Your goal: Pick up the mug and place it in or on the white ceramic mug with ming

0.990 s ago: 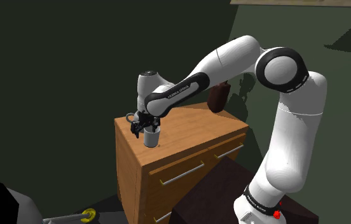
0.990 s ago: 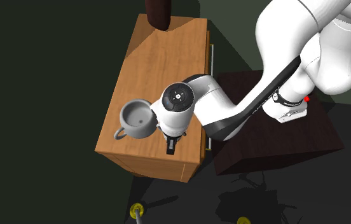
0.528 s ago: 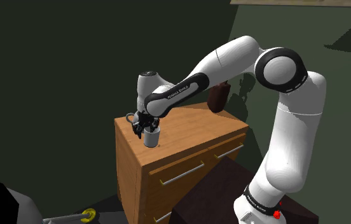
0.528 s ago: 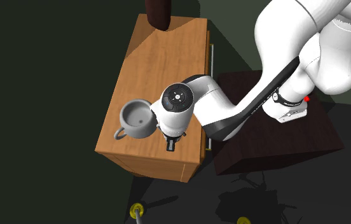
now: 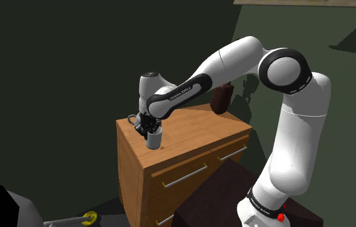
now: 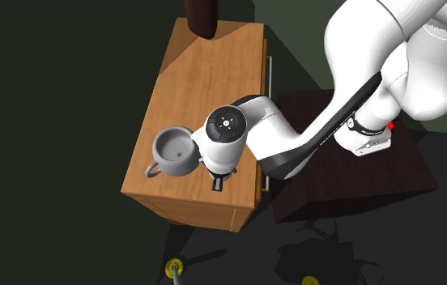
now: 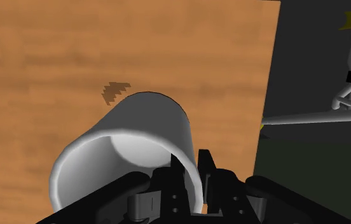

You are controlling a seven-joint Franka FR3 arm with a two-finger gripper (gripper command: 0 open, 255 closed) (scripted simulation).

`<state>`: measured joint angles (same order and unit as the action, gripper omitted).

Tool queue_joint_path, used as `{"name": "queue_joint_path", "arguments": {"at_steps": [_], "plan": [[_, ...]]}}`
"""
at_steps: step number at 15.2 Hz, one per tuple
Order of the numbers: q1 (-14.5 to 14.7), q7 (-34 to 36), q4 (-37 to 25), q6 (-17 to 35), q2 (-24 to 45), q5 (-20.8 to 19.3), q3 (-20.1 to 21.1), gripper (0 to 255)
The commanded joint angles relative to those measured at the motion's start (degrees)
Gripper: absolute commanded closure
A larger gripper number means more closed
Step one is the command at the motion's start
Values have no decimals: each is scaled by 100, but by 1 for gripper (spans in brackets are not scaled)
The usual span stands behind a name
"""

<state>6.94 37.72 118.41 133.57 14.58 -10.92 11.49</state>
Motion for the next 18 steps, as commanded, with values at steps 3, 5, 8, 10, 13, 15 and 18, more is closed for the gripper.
{"name": "queue_joint_path", "arguments": {"at_steps": [3, 5, 8, 10, 13, 15, 18], "plan": [[-10, -38, -37, -130, -93, 43, 13, 255], [-17, -74, -83, -263, -183, 85, 26, 255], [-27, -126, -162, -464, -312, 143, 42, 255], [-32, -159, -221, -599, -393, 179, 51, 255], [-38, -206, -318, -804, -506, 229, 62, 255], [-42, -235, -390, -943, -576, 260, 68, 255], [-45, -276, -506, -1152, -673, 302, 75, 255]]}}
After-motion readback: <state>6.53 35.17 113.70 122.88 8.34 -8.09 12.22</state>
